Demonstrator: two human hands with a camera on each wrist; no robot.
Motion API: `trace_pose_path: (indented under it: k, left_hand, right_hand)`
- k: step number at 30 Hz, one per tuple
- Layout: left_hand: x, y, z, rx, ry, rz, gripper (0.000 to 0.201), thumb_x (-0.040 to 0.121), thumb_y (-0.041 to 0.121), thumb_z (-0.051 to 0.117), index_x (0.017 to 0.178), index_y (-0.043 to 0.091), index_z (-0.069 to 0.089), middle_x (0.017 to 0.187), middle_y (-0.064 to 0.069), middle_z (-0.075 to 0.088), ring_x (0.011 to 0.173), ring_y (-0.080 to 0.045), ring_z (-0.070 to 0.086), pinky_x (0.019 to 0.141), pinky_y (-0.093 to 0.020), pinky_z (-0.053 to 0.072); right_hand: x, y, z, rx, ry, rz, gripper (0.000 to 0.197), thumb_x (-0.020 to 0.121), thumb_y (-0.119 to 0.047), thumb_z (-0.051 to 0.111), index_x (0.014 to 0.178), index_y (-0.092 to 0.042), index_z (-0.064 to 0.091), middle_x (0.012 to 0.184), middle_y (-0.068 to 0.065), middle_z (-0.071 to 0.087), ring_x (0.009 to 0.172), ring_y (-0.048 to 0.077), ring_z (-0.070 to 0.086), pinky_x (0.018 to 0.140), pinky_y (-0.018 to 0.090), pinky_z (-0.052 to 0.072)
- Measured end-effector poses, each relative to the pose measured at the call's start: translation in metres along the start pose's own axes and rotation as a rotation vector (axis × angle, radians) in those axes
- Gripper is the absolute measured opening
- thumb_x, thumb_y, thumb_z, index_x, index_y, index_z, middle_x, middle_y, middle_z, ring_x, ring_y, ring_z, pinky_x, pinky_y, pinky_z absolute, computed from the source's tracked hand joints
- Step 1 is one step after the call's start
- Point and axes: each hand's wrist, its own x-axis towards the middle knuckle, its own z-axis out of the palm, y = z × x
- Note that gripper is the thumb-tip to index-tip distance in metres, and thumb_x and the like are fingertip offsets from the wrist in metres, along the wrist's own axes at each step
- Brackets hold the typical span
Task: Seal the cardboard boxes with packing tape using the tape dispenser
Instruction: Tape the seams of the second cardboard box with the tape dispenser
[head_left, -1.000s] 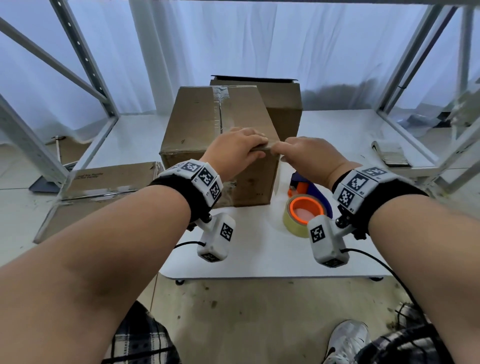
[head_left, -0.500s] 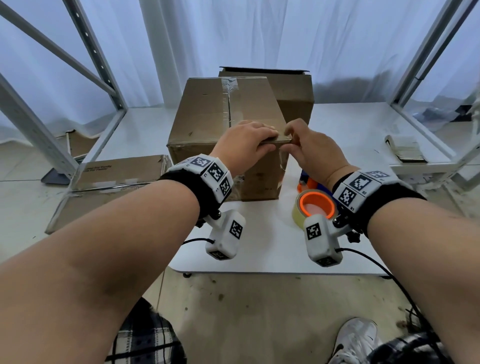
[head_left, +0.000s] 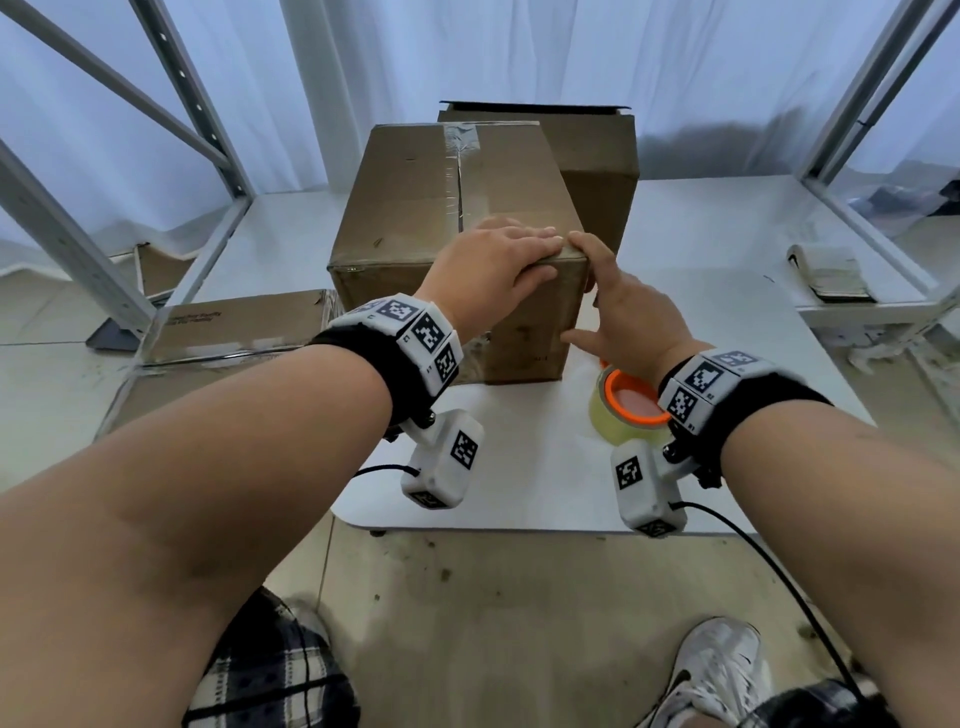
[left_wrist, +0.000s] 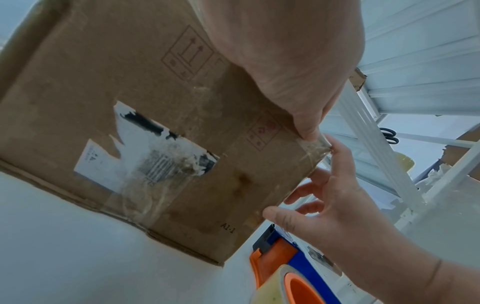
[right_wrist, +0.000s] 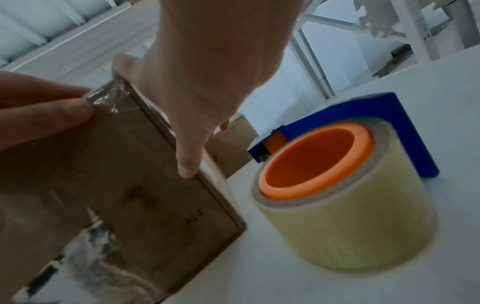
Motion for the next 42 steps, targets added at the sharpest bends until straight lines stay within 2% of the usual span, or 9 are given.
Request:
trace_pose_path:
  k: [7,9,13,20,26,28,32,37,42]
  left_hand:
    - [0.0,-0.002,0.001,-0.012,0.01,0.019,0.037,0.097,0.033,0.051,0.131,0.02,0.057,0.133,0.0,0.058,0.123,-0.021,0.052,0.103,-0.032,0.037]
    - [0.0,-0.003,0.002,-0.013,0.014,0.016,0.037,0.097,0.034,0.05,0.131,0.021,0.057,0.133,0.001,0.057,0.124,-0.02,0.051,0.103,-0.032,0.037]
    - [-0.001,-0.003,0.002,-0.009,0.008,0.014,0.038,0.098,0.034,0.048,0.133,0.022,0.055,0.135,0.002,0.056,0.126,-0.02,0.049,0.104,-0.033,0.036]
    - [-0.002,-0.005,0.003,-0.007,0.029,0.018,0.038,0.098,0.034,0.048,0.133,0.021,0.055,0.135,0.002,0.056,0.126,-0.02,0.049,0.104,-0.032,0.035]
    - [-0.002,-0.004,0.002,-0.037,0.062,0.038,0.036,0.096,0.032,0.05,0.128,0.018,0.06,0.13,0.0,0.06,0.122,-0.02,0.053,0.103,-0.028,0.035]
    - [-0.003,-0.004,0.002,-0.061,0.092,0.046,0.034,0.096,0.03,0.05,0.123,0.017,0.064,0.126,-0.001,0.063,0.118,-0.02,0.057,0.101,-0.028,0.038]
    - [-0.002,-0.003,0.002,-0.07,0.094,0.026,0.033,0.095,0.027,0.049,0.123,0.017,0.064,0.126,0.0,0.063,0.119,-0.019,0.056,0.101,-0.025,0.037]
    - [-0.002,-0.003,0.003,-0.073,0.089,0.0,0.034,0.095,0.027,0.049,0.126,0.019,0.062,0.129,0.002,0.061,0.122,-0.016,0.053,0.103,-0.023,0.033]
    - [-0.003,-0.002,0.004,-0.067,0.063,-0.024,0.036,0.095,0.027,0.049,0.129,0.021,0.059,0.132,0.005,0.058,0.125,-0.015,0.05,0.105,-0.025,0.033]
  right_hand:
    - [0.005,-0.003,-0.015,0.226,0.173,-0.029,0.047,0.094,-0.021,0.059,0.139,-0.013,0.047,0.104,0.013,0.069,0.092,0.027,0.065,0.083,0.023,0.044]
    - [0.002,-0.005,-0.008,0.195,0.181,-0.015,0.052,0.095,-0.022,0.057,0.144,-0.017,0.04,0.102,0.014,0.068,0.087,0.026,0.064,0.082,0.026,0.047]
    - [-0.006,-0.01,0.01,0.063,0.029,0.072,0.098,0.08,-0.029,0.075,0.141,-0.04,-0.001,0.121,0.012,0.059,0.088,0.027,0.063,0.08,0.041,0.053]
    - [0.004,-0.007,0.015,0.025,0.118,0.032,0.1,0.067,-0.036,0.084,0.136,-0.033,0.012,0.128,0.014,0.045,0.1,0.032,0.057,0.089,0.046,0.05]
    - [0.014,-0.012,-0.013,0.285,0.23,-0.006,0.044,0.084,-0.031,0.07,0.119,-0.007,0.06,0.107,0.009,0.066,0.09,0.017,0.06,0.083,0.024,0.049]
    - [0.013,-0.011,-0.018,0.401,0.278,-0.004,0.039,0.087,-0.026,0.067,0.12,-0.004,0.064,0.101,0.009,0.07,0.085,0.012,0.063,0.081,0.015,0.05]
    - [0.004,-0.016,-0.008,0.682,0.353,0.211,0.048,0.09,-0.023,0.065,0.134,-0.009,0.053,0.091,0.003,0.069,0.071,0.008,0.067,0.069,0.016,0.056]
    - [0.001,-0.022,0.008,0.365,0.295,0.248,0.04,0.097,-0.037,0.05,0.094,-0.005,0.073,0.08,0.013,0.071,0.073,0.027,0.067,0.078,0.043,0.055]
    - [-0.006,-0.02,0.01,-0.22,-0.138,0.164,0.031,0.102,-0.03,0.043,0.108,-0.01,0.067,0.091,0.013,0.066,0.085,0.031,0.062,0.073,0.033,0.045]
